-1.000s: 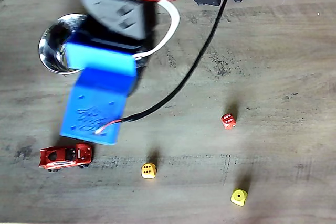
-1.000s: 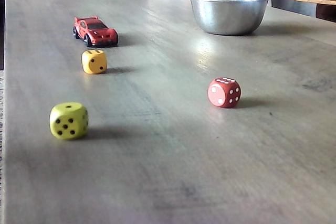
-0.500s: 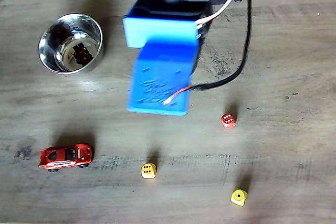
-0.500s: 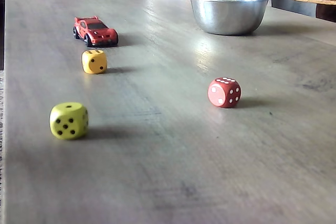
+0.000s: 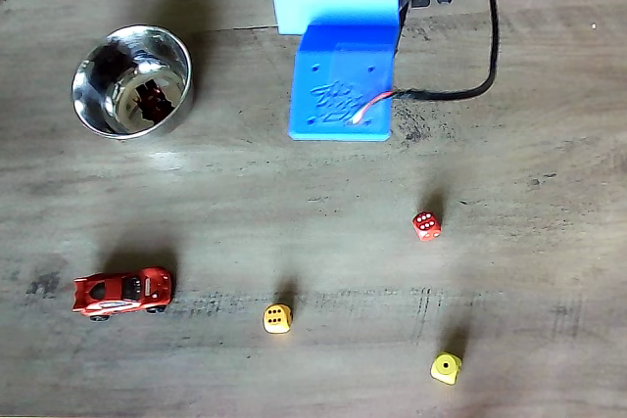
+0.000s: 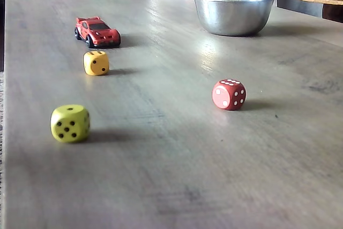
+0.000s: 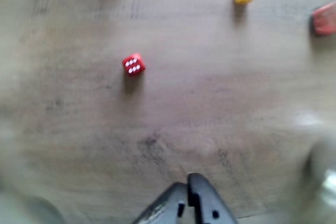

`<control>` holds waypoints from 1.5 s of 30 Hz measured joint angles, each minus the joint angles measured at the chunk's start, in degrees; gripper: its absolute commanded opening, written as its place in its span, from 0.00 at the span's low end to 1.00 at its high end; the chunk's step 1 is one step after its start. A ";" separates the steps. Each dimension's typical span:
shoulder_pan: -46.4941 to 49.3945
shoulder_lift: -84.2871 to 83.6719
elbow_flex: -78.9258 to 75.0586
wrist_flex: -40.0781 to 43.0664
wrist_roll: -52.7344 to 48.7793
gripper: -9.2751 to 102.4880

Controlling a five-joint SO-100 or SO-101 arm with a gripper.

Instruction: Pick up the lego figure and place in bowl

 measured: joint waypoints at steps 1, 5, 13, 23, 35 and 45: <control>0.00 1.49 1.67 0.00 -0.70 0.08; 0.00 7.38 8.17 0.00 -1.58 0.08; -2.02 19.69 19.25 0.00 -1.93 0.08; -1.76 28.74 29.00 0.00 -1.76 0.08; -1.76 38.14 39.29 0.00 -1.76 0.08; -1.76 43.86 46.85 0.00 -1.67 0.08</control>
